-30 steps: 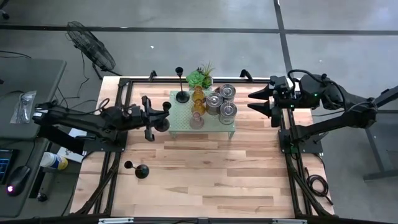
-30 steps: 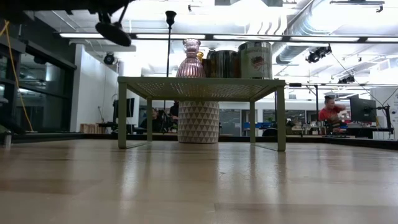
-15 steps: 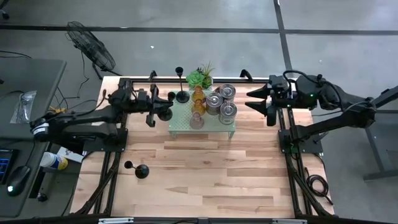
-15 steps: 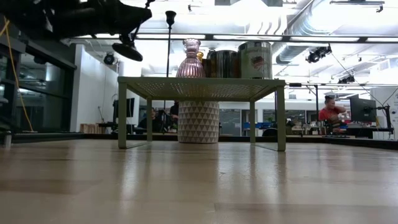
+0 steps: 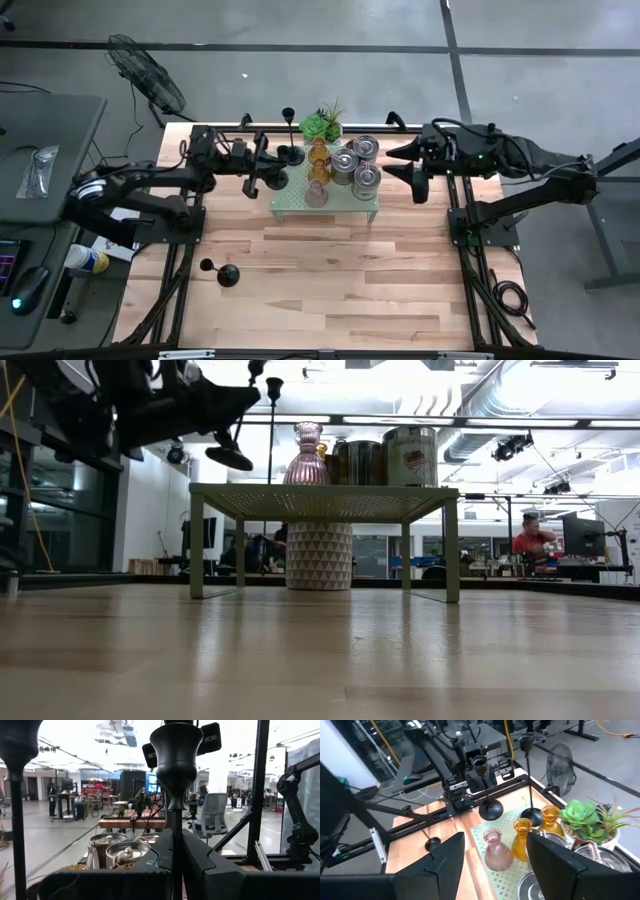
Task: Pick & Place candle stick holders
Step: Put the right black candle holder on the shelf
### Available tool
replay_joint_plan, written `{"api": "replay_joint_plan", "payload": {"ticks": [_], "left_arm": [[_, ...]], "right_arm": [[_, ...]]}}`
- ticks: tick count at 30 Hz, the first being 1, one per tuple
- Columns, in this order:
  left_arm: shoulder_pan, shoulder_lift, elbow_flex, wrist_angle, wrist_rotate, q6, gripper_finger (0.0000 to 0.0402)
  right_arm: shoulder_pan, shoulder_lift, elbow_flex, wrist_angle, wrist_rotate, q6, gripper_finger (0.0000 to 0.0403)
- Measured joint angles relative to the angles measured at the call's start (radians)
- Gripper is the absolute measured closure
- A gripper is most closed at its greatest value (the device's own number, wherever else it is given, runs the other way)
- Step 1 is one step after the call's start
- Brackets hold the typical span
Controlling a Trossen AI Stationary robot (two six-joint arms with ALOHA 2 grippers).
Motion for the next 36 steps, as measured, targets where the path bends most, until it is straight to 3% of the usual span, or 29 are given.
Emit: {"api": "replay_joint_plan", "payload": {"ticks": [9, 19, 36], "left_arm": [[0.0, 0.17, 0.0, 0.222, -0.005, -0.046, 0.0394], [0.034, 0.255, 0.001, 0.364, -0.042, -0.072, 0.0394], [0.031, 0.308, 0.001, 0.371, -0.081, -0.064, 0.0394]], "right_arm": [[0.0, 0.0, 0.0, 0.0, 0.015, 0.027, 0.0197], [0.0, 0.0, 0.0, 0.0, 0.015, 0.047, 0.0197], [0.0, 0.0, 0.0, 0.0, 0.015, 0.044, 0.0197]]}}
